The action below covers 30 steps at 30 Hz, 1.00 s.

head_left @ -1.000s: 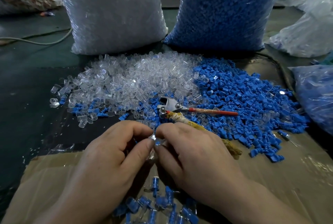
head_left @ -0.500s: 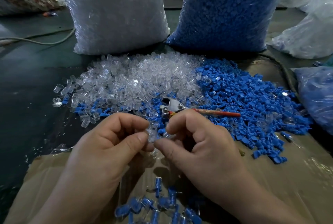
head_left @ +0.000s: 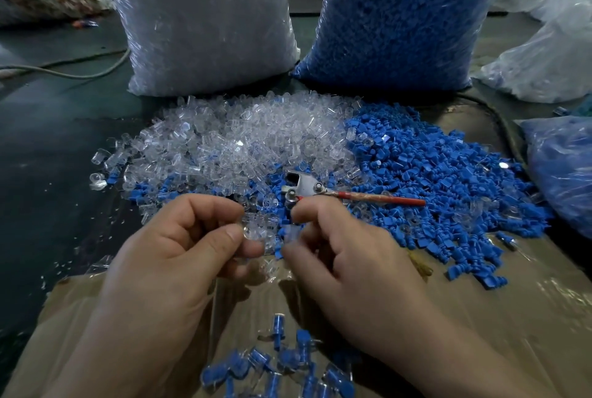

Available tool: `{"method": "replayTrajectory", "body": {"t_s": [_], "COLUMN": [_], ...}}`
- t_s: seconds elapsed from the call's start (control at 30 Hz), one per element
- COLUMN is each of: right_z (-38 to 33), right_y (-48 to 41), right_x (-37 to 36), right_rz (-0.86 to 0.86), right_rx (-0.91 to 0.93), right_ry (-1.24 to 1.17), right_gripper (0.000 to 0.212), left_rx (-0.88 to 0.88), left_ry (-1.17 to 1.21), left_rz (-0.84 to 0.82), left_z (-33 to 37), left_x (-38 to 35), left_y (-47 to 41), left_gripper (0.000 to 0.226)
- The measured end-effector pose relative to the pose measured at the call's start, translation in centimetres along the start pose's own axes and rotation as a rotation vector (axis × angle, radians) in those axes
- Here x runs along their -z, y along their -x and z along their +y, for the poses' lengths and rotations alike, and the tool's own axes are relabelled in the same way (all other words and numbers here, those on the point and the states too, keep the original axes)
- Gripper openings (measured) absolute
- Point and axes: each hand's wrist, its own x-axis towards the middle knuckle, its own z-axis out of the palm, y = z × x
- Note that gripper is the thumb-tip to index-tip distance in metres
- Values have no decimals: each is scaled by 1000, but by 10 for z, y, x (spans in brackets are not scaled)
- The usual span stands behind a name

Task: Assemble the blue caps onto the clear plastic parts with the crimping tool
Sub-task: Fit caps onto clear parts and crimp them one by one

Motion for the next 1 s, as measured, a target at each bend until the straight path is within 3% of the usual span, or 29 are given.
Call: {"method": "replayTrajectory", "body": {"t_s": [0.1,0.17,0.37,0.6,0.73,0.83,0.9,1.0], "right_z": [-2,-2,-1,-4,4,15,24,38], "right_y": [1,2,3,5,2,-1,-4,-15], "right_x": [-2,-1,3,6,19,38,50,60], "right_rz": [-53,-53,-57,-47,64,347,444,294], "right_rx": [30,51,64,56,23,15,-62,-371], "right_ry": [77,90,100,205,327,366,468,632], "right_gripper": [38,37,29,32,34,35,39,63], "left_rx": [32,19,33,39,82,94,95,101], "left_ry": [-128,-235,-248,-263,-190,-173,-212,-248], "left_rz": [-130,-165,-155,-73,-40,-56,-70,-83], "left_z": [1,-1,-4,-6,-7,-4,-3,-2], "left_x": [-1,-1,-1,-1,0,1,2,1], "left_y": [3,4,3,4,3,2,1,1], "left_gripper": [24,32,45,36,23,24,29,33]}}
